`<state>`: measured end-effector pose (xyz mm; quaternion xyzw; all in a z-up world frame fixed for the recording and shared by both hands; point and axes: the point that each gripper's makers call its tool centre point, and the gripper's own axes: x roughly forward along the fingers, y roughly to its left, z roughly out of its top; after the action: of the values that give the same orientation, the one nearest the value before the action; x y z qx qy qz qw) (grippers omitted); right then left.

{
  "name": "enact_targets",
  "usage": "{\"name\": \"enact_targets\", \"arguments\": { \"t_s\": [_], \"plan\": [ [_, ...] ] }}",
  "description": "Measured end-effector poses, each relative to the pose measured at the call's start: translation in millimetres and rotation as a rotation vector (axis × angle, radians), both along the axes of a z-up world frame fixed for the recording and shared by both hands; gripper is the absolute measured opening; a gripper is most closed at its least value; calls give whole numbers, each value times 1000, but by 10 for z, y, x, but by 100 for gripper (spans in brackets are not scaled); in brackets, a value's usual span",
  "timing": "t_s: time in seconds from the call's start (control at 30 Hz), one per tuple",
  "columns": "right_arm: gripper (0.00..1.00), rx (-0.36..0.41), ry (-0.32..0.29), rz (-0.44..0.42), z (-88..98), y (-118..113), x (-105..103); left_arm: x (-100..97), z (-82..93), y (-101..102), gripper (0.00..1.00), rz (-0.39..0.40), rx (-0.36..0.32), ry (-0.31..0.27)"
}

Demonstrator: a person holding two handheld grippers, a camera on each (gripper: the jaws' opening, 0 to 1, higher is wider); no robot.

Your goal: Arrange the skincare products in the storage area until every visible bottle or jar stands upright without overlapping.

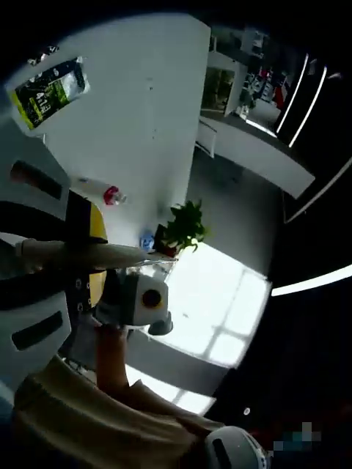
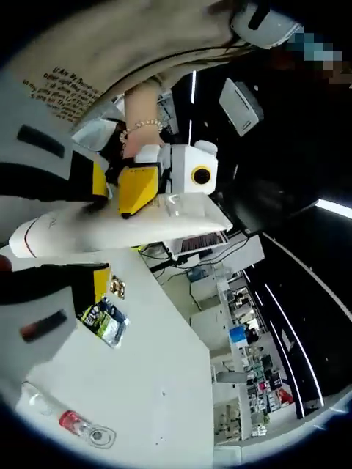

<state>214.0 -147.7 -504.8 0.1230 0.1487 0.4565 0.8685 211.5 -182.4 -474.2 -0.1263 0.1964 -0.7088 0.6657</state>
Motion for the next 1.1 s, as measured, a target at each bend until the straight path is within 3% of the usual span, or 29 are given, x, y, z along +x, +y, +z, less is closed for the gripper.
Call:
{"name": "enact_targets", "arguments": {
  "t_s": [0.03,0.17,0.27,0.37,0.5,0.53,0.57,0.73,0.97,1.1],
  "plan": [
    [27,-17,4,-28,-6,-29,6,-24,41,-16,8,-25,-18,-6],
    [24,-16,-17,26,11,-21,-85,-118,46,-47,8,-112,-13,-47],
    [24,-32,28,63,-54,-38,-168,-191,24,-72,8,-174,-6,-58],
    [22,-81,-19,74,-98,-76,-206,-236,-15,-140,9,-226,6,-95],
    [21,-155,-63,16,-214,-209,-134,-209,-111,-255,9,-249,36,-171],
    [20,-183,-71,1,-257,-252,-104,-192,-172,-289,10,-262,62,-224],
    [20,-244,-84,-17,-322,-303,-66,-174,-215,-320,10,-263,83,-247],
    [21,-366,-120,-83,-476,-452,121,-61,-391,-464,11,-297,161,-363],
    [24,-434,-108,-142,-672,-669,368,132,-564,-695,9,-316,188,-472],
    [25,-435,-114,-173,-733,-762,467,244,-619,-765,9,-309,190,-466]
  ]
}}
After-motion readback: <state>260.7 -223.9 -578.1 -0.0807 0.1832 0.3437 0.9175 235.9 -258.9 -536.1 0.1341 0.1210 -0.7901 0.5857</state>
